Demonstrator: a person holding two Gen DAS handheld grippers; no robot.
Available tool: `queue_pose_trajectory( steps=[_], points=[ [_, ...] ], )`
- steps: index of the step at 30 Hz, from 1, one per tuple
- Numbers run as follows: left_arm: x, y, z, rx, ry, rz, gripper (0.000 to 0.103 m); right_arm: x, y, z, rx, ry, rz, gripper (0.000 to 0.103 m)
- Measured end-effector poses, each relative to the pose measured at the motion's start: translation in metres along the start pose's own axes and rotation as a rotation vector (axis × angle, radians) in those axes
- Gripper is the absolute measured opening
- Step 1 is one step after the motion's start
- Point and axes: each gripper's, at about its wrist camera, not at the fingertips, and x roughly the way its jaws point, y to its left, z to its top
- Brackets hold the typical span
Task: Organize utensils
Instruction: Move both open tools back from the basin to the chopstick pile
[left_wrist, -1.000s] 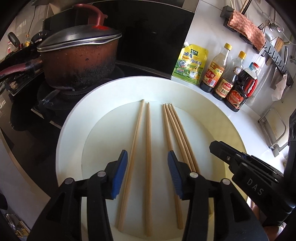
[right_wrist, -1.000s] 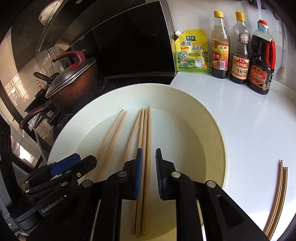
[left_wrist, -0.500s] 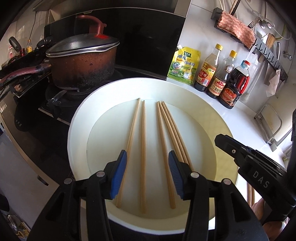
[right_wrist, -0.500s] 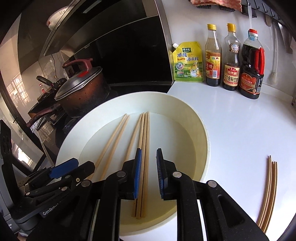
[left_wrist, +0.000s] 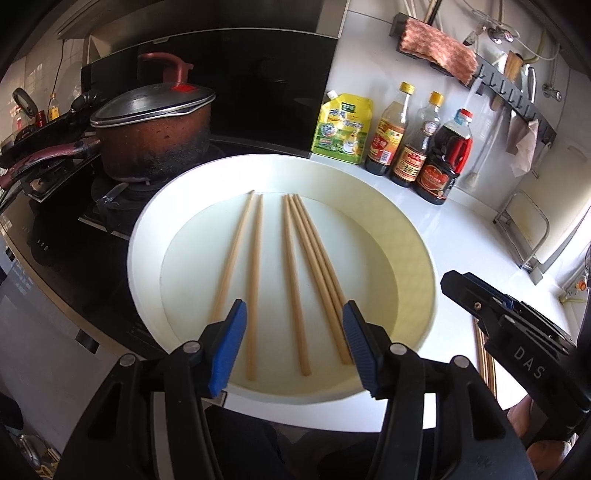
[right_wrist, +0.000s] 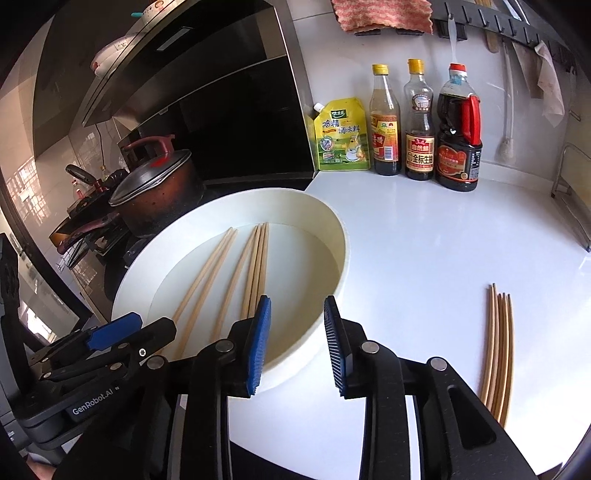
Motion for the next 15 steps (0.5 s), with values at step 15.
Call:
queue_pose_trajectory(
  steps=[15],
  points=[
    [-0.002,-0.078,-0.024,0.126,0.025,-0.105,0.062,-0.044,-0.063,-0.032,0.058,-0.025,-0.149,0.041]
  ],
)
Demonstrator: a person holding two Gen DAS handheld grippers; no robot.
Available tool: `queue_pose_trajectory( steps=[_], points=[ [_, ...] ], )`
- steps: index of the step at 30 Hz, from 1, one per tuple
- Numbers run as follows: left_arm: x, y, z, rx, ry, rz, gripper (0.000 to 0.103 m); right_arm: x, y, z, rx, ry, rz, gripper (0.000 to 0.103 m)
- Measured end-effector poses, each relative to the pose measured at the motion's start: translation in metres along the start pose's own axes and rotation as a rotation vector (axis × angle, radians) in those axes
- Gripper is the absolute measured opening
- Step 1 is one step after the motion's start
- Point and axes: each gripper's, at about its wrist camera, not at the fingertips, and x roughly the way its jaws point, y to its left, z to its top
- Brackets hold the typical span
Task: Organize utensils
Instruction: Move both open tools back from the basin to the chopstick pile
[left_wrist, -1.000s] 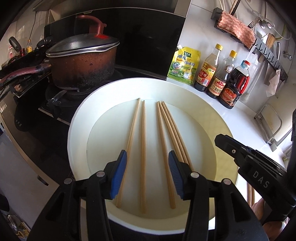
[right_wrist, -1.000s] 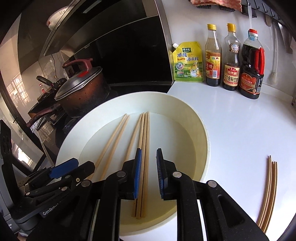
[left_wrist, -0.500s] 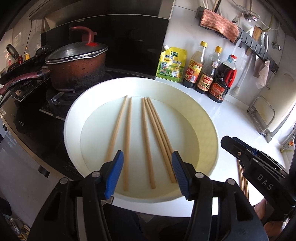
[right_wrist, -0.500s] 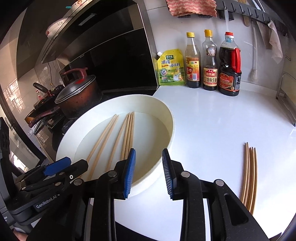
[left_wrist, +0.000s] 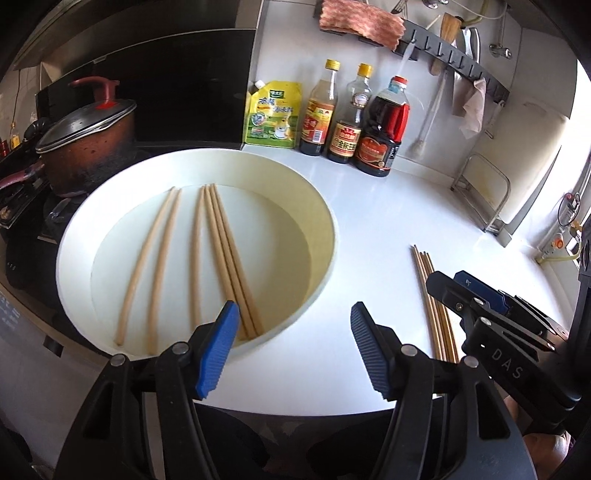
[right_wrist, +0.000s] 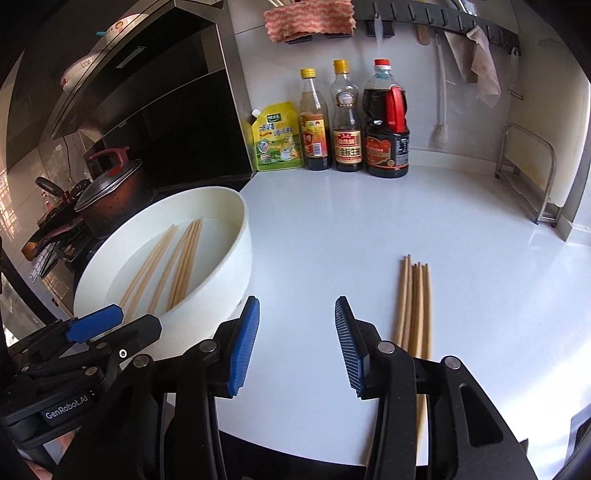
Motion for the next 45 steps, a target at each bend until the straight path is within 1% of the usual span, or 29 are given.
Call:
queue_pose_trajectory(
  steps=[2,4,5,7,10,17,25,28,34,39,45],
  points=[
    [0.005,-0.01,-0.002,0.014,0.011,-0.008,0.063,-0.003,-0.011,-0.004,0.013,0.0,-0.018,0.042],
    [0.007,-0.02,-0.005,0.033,0.003,0.006,0.069,-0.005,-0.022,-0.007,0.026,0.003,-0.035,0.045],
    [0.008,-0.025,-0.005,0.04,0.001,0.003,0.07,-0.006,-0.027,-0.009,0.031,0.005,-0.044,0.045],
    [0.01,-0.033,-0.006,0.048,0.009,-0.02,0.07,-0.009,-0.037,-0.013,0.044,0.005,-0.056,0.045],
    [0.013,-0.046,-0.006,0.071,0.012,-0.022,0.07,-0.013,-0.053,-0.018,0.065,0.002,-0.069,0.046],
    [0.022,-0.076,-0.005,0.117,0.023,-0.055,0.07,-0.018,-0.087,-0.025,0.114,0.005,-0.109,0.047],
    [0.049,-0.106,-0.008,0.162,0.067,-0.078,0.071,-0.012,-0.123,-0.039,0.174,0.039,-0.141,0.048],
    [0.061,-0.111,-0.012,0.169,0.093,-0.068,0.071,-0.004,-0.129,-0.044,0.178,0.066,-0.146,0.052],
    [0.077,-0.109,-0.015,0.156,0.122,-0.048,0.076,0.017,-0.129,-0.05,0.154,0.123,-0.156,0.052],
    [0.088,-0.104,-0.015,0.139,0.143,-0.037,0.076,0.03,-0.123,-0.052,0.117,0.158,-0.168,0.052],
    [0.094,-0.102,-0.015,0.128,0.153,-0.035,0.076,0.037,-0.12,-0.053,0.092,0.181,-0.177,0.052]
  ],
)
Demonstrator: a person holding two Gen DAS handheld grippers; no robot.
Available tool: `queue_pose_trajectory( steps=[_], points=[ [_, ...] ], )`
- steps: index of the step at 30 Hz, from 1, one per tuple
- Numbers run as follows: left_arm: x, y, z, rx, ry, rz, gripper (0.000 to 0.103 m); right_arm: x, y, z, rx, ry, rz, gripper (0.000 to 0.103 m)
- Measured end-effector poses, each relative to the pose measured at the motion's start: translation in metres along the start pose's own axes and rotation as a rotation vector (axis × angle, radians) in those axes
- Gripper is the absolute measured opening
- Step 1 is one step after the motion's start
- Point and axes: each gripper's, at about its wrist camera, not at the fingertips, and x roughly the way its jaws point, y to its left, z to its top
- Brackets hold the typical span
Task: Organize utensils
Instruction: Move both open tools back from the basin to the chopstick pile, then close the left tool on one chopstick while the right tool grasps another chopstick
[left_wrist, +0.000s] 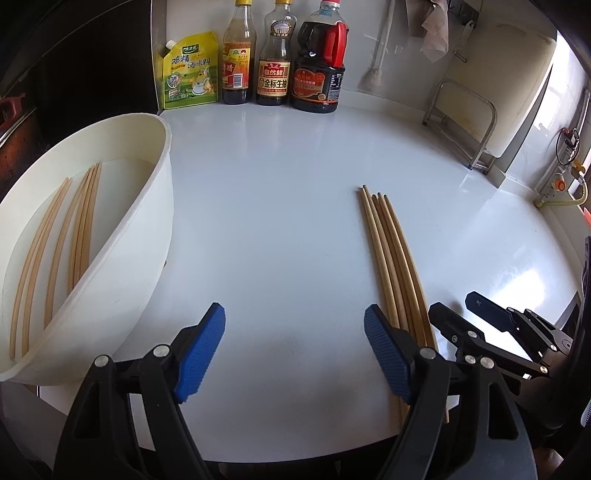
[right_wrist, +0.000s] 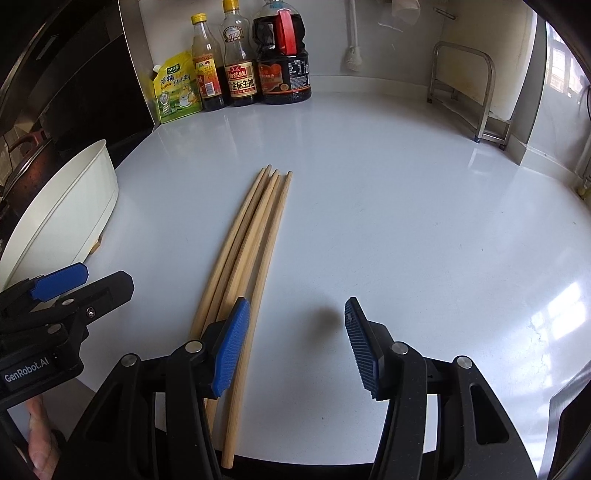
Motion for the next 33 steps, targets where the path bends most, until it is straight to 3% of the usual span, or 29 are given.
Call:
queue_pose_trajectory(
  steps=[14,18,33],
  points=[
    [0.005,0.0,0.002,-0.006,0.009,-0.001,0.076,0.001,0.003,0.0,-0.046,0.007,-0.001,0.052],
    [0.006,-0.001,0.002,-0.007,0.013,-0.004,0.076,0.004,0.004,-0.001,-0.061,0.007,-0.037,0.052],
    [0.027,-0.036,0.004,0.04,0.047,-0.044,0.076,0.0,-0.032,-0.004,0.02,-0.017,-0.093,0.052]
  ],
)
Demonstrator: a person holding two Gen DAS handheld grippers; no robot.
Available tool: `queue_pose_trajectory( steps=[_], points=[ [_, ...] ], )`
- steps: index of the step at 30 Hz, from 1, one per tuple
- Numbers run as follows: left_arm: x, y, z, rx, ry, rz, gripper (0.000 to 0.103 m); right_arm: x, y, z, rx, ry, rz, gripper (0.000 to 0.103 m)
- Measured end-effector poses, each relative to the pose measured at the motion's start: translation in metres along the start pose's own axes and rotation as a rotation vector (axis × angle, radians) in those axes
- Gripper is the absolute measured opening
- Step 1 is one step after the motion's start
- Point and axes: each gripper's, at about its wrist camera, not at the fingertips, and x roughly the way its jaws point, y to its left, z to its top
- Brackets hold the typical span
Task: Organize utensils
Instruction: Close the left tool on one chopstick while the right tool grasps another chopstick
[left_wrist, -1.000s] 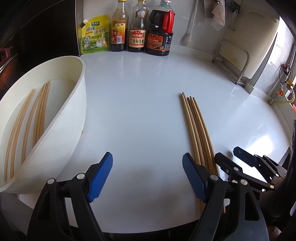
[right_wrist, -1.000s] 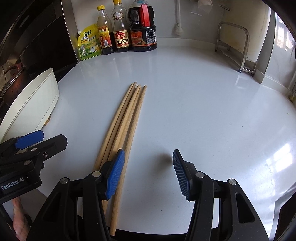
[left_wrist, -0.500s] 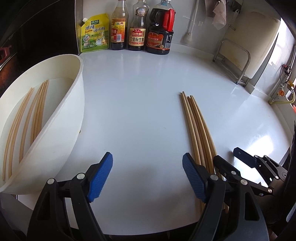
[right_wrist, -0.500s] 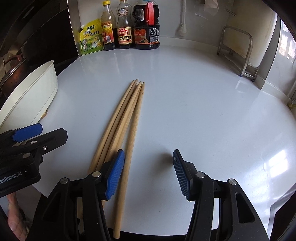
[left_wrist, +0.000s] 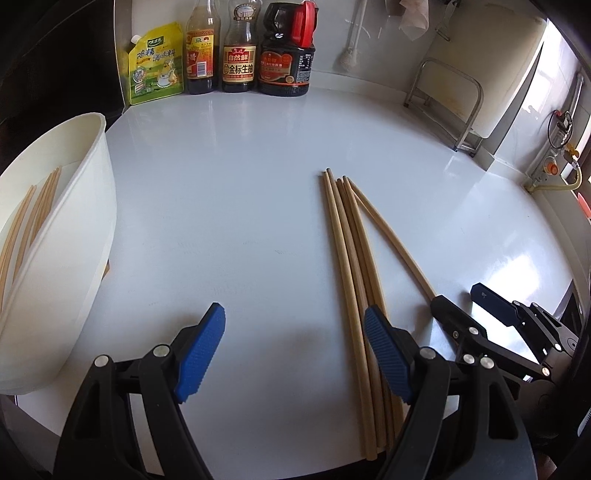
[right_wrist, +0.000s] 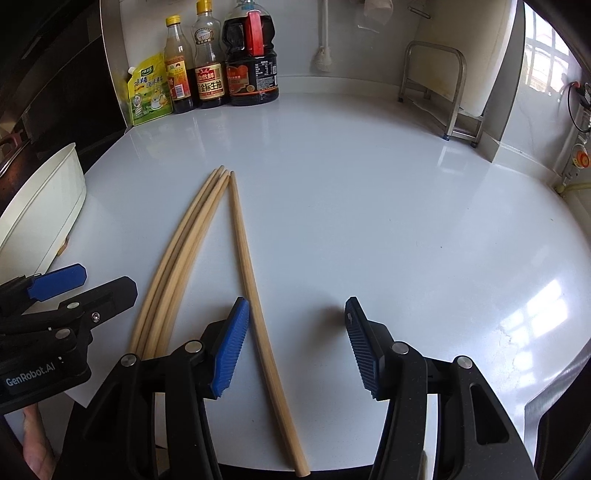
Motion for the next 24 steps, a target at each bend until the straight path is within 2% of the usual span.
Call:
queue_pose_trajectory(
  steps=[7,11,17,21,24],
  points=[
    [0.01,-0.004,0.0,0.013,0.016,0.039,0.077,-0.004,-0.012,0.0,0.048,-0.011,0.036,0.052],
    [0.011,-0.007,-0.002,0.025,0.018,0.059,0.078,-0.004,-0.01,0.001,0.034,-0.014,0.04,0.052],
    [0.015,-0.01,0.0,0.045,0.021,0.116,0.079,-0.002,-0.006,0.003,0.002,-0.017,0.016,0.052],
    [0.017,-0.008,0.005,0.041,0.02,0.117,0.079,0.003,-0.008,0.007,-0.011,-0.019,-0.011,0.052],
    [0.017,-0.008,0.006,0.043,0.013,0.119,0.073,0.007,-0.011,0.009,-0.016,-0.011,-0.018,0.052]
  ],
)
